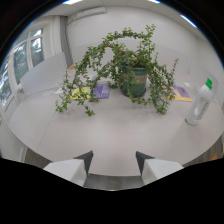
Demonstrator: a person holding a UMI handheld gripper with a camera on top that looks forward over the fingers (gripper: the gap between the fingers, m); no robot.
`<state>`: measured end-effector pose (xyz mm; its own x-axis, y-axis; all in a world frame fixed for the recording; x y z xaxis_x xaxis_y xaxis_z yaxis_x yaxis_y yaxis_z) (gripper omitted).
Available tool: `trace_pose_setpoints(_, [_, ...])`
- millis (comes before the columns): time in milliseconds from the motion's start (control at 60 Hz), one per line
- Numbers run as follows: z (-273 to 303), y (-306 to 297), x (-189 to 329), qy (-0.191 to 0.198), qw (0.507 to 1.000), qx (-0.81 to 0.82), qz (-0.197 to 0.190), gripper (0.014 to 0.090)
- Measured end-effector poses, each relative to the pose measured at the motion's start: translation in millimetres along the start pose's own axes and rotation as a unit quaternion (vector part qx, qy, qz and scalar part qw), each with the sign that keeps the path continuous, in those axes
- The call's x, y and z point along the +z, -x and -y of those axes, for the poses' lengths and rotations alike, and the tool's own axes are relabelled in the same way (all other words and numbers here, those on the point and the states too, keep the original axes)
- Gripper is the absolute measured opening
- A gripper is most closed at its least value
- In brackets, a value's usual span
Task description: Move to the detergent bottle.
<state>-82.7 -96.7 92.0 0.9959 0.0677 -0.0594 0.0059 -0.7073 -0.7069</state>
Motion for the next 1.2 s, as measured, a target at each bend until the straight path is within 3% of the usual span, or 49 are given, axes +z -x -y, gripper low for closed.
trace_pose_setpoints(350, [-8,-45,-13,0.000,1.000,0.012,0.006,0.0845])
trace_pose_setpoints(933, [-61,-327,-59,0.030,0.998,-0.007,-0.046,0.0844])
trace_pose_setpoints(1200, [-55,-394,-44,0.010,0.998,0.019,-0.052,0.0844])
